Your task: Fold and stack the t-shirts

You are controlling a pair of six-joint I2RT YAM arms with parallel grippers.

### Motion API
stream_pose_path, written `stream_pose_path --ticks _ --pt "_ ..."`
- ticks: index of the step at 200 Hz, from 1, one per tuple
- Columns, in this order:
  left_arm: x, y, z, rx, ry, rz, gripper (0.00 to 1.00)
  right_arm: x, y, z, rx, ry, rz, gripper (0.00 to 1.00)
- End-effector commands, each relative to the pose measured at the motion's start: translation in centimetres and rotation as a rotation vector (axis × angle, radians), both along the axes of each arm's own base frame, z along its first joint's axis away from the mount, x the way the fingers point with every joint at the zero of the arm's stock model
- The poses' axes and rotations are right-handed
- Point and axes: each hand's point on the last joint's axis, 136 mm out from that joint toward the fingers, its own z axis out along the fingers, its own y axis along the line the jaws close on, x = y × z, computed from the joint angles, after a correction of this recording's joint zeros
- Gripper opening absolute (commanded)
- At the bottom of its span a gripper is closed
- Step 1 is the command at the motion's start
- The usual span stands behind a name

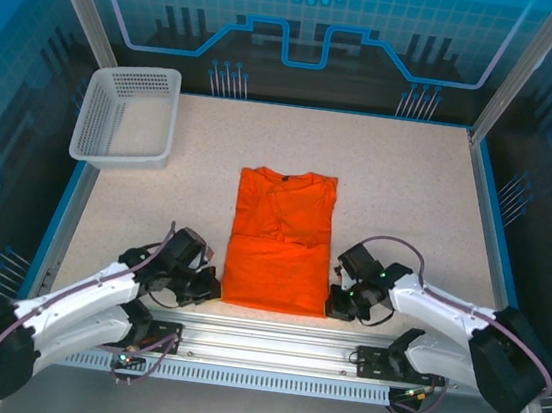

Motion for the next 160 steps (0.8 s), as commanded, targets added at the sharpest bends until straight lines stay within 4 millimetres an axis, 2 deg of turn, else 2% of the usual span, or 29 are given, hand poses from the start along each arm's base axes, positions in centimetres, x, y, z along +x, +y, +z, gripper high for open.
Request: stream_pose_path --ticks 1,37,73,107,124,128,132,160 --pt "-3.0 0.8 0.0 -0.010 0.113 0.002 0.00 -2.6 -2.4 -0.5 -0.097 0.049 -0.058 0.00" --pt "-2.8 0.4 2.1 -0.054 0.074 0.016 0.00 -1.8 -2.0 2.9 -0.018 -0.075 -0.083 0.00" --pt "-0.6 -0.6 6.8 -0.100 -0.038 0.016 0.00 -0.1 -2.5 7.4 -0.026 -0.207 -0.066 0.00" --pt "2.6 -2.2 10.8 -0.119 -0.132 0.009 0.00 2.7 -1.3 12.3 0.000 -0.328 -0.043 0.00" --pt "4.7 -2.9 12.7 -0.110 -0.197 0.008 0.00 4.7 -0.9 14.5 -0.006 -0.381 -0.038 0.00" --pt "5.2 -3.0 13.2 -0.106 -0.214 0.011 0.00 5.1 -1.0 14.5 -0.019 -0.380 -0.040 0.00" --pt "5.8 -3.1 13.6 -0.101 -0.229 0.015 0.00 5.8 -0.8 15.7 -0.010 -0.402 -0.044 0.00" --pt "10.1 -2.8 16.3 -0.090 -0.326 0.073 0.00 9.8 -0.8 17.3 -0.025 -0.421 -0.074 0.00"
